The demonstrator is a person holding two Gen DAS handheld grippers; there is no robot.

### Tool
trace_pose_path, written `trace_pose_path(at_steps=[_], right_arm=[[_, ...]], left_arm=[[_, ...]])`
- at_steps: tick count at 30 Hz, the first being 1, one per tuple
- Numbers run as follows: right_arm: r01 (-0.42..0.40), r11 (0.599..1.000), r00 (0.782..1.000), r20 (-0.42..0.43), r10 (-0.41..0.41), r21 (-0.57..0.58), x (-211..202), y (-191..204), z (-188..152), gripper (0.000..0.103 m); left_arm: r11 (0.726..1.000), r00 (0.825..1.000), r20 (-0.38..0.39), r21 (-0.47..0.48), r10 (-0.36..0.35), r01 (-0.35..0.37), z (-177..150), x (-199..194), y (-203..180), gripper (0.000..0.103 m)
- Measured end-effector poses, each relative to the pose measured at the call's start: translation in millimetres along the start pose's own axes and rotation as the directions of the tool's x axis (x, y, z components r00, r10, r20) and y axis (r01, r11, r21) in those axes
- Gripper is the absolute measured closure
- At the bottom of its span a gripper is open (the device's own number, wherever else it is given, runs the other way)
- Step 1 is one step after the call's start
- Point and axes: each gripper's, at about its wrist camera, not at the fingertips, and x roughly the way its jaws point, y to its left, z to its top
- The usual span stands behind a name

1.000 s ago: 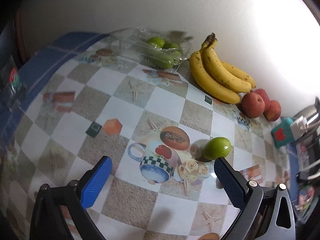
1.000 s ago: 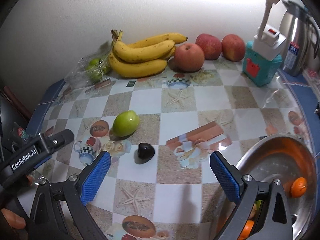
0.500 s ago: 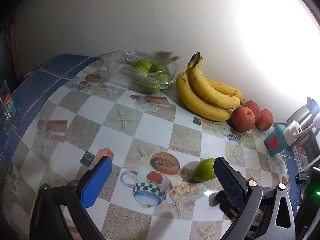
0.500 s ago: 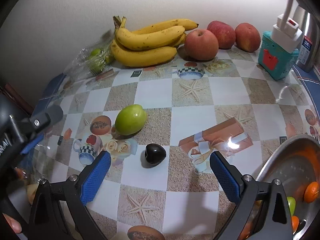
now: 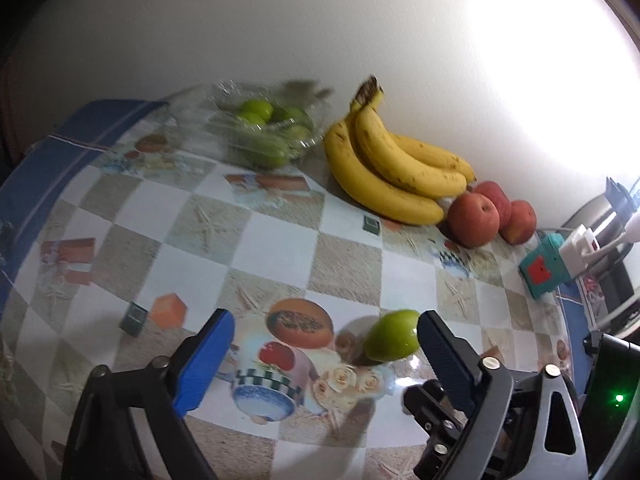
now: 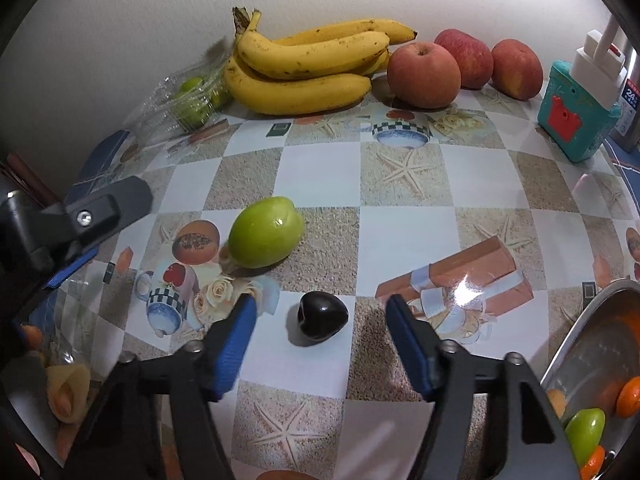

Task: Organize fruits
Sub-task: 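Move the right tool to the last dark plum while the left tool approaches the green mango, then close the right tool on the plum while the left tool closes on the green mango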

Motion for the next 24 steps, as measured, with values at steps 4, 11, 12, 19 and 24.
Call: trace_pose_path(at_steps=[4, 11, 12, 19, 24], right_arm=[[0.006, 1.000, 1.000, -0.005, -0.006, -0.006, 3, 1, 0, 0.048], [0.016, 1.000, 1.000, -0.011, -0.017, -0.026, 4, 4, -1, 0.069], [0.019, 0.999, 1.000, -0.008, -0.019, -0.029, 4, 5, -1, 0.071], [0.003, 1.000, 1.000, -0.001, -0.003, -0.021, 1, 2, 0, 0.076], [-0.016, 1.000, 1.000, 0.014, 0.016, 0.011, -8, -9, 1, 0.076]], left_arm=[[1.000, 0.999, -0.035, 0.009, -0.021, 0.021, -3, 9, -6, 0.016], [0.997, 0.996, -0.058, 0.023, -0.069, 0.070, -7, 20, -15, 0.016], [0.997, 0.996, -0.059, 0.026, -0.073, 0.075, -7, 21, -16, 0.016], [0.994, 0.993, -0.056, 0.029, -0.103, 0.105, -4, 26, -21, 0.016], [0.993, 0.991, -0.068, 0.040, -0.112, 0.115, -5, 34, -27, 0.024]])
